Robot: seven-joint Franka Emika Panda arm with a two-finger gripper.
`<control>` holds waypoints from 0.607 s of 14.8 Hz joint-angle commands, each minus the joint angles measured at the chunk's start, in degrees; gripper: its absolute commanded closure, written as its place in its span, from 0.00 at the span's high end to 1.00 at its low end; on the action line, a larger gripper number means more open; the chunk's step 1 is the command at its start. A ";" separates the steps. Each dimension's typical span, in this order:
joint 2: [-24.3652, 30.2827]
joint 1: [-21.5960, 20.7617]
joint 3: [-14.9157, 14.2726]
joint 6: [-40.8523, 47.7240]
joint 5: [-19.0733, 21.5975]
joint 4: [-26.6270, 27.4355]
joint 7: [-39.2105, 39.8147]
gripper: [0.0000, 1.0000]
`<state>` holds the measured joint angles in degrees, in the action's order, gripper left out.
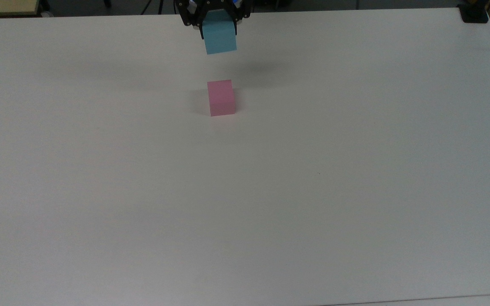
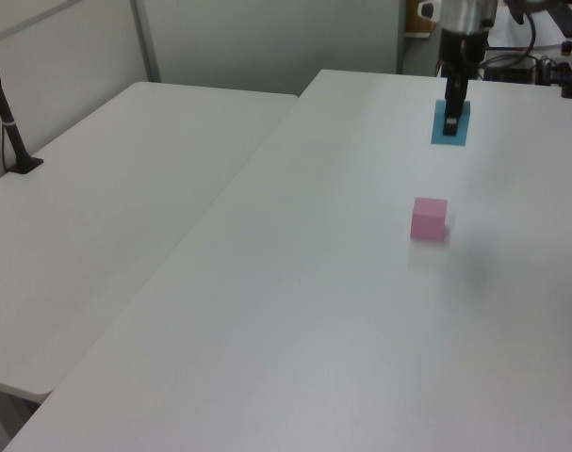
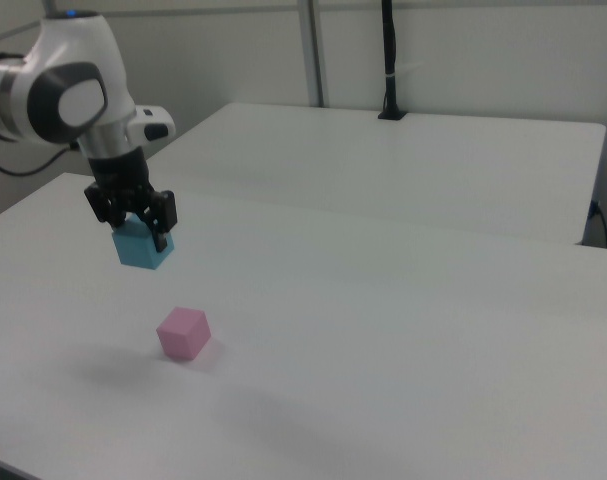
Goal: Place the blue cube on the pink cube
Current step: 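Lower the light-blue cube onto the pink cube's top face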
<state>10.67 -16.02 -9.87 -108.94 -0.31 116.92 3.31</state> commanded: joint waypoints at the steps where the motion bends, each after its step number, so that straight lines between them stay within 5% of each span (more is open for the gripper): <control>1: -0.03 -1.12 -0.50 -8.11 -2.41 6.90 -5.05 0.25; 9: -7.41 -0.59 -0.59 -18.32 -6.63 9.29 -9.29 0.25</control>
<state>4.61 -16.04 -9.87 -124.39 -5.17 125.58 -5.23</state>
